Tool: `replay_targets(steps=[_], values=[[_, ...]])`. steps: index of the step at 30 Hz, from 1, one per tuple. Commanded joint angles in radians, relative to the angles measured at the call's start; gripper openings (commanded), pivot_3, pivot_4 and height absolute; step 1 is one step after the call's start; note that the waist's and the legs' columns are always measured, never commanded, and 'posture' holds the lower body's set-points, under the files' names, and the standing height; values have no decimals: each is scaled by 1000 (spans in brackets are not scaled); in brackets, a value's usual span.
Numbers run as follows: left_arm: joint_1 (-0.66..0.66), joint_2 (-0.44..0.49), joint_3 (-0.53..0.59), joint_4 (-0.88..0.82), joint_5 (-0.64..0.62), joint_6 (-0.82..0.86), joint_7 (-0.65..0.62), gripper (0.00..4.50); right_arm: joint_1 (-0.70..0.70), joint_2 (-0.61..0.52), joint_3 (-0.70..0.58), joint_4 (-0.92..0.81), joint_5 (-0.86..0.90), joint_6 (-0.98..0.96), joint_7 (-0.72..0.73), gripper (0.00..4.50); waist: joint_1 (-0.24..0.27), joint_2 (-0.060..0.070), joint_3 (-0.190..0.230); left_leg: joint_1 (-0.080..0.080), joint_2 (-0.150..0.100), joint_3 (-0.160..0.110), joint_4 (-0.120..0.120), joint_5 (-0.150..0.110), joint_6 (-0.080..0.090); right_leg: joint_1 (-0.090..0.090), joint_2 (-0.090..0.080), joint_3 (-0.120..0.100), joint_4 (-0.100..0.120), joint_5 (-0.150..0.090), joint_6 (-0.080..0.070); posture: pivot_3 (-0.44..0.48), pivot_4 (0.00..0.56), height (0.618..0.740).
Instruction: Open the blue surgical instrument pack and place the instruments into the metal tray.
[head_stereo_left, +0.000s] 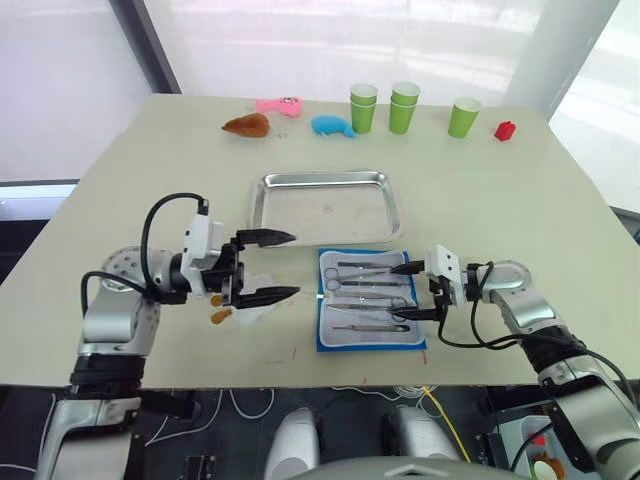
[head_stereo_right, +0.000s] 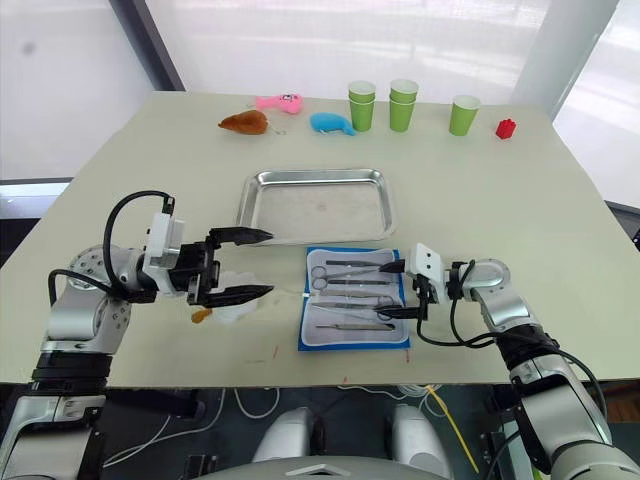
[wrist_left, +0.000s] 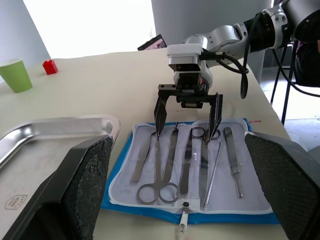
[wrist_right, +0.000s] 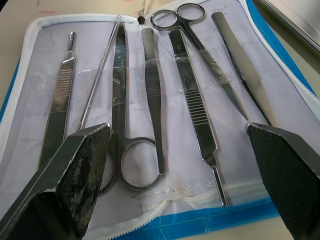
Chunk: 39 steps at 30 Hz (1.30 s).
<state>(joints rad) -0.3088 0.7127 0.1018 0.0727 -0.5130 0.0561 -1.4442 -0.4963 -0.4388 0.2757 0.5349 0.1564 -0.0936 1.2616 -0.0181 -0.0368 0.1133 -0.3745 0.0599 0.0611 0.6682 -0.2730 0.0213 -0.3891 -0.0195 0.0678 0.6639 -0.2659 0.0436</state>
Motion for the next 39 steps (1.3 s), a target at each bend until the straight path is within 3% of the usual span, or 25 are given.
replay_targets(steps=[1,4,12,28,31,32,35,39], values=[[-29,-9,-4,3,1,-19,-1,4460,100,-29,103,93,-145,106,-43,4500,1,0,0,3,0,0,-1,0,0,3,0,0,-1,0,0,0,150,740],[-40,-16,-11,20,9,-26,0,4460,109,-29,104,73,-140,135,-45,4500,1,0,0,13,1,0,-4,0,0,11,-2,0,-3,-2,-3,0,150,740],[-119,-15,-74,76,65,71,58,4460,102,-18,110,63,-141,154,-57,4500,1,0,0,14,1,-2,-6,0,0,11,-2,0,-3,-2,-3,0,150,740],[-391,-161,-215,513,317,-150,101,4460,113,1,98,55,-137,157,-100,4500,-5,-3,-2,14,1,-2,-7,0,0,10,-2,1,-3,-2,-3,0,150,740],[-431,-190,-240,580,346,-183,89,3813,115,2,97,53,-137,157,-103,4500,-12,-3,-2,13,1,-2,-8,0,0,10,-2,1,-3,-2,-3,0,150,740],[-444,-197,-252,605,364,-208,92,3229,115,2,96,52,-137,157,-105,4500,-13,-3,-2,13,1,-2,-8,0,0,10,-2,1,-3,-2,-4,0,150,740],[-476,-218,-279,677,410,-274,83,2440,118,2,96,50,-136,156,-106,4500,-17,-3,-2,13,1,-3,-8,0,0,10,-2,0,-3,-2,-4,0,150,740],[-525,-246,-314,781,462,-337,62,2440,124,1,96,43,-136,156,-108,4500,-18,-4,-2,13,2,-4,-9,0,0,10,-3,0,-3,-3,-4,0,150,740]])
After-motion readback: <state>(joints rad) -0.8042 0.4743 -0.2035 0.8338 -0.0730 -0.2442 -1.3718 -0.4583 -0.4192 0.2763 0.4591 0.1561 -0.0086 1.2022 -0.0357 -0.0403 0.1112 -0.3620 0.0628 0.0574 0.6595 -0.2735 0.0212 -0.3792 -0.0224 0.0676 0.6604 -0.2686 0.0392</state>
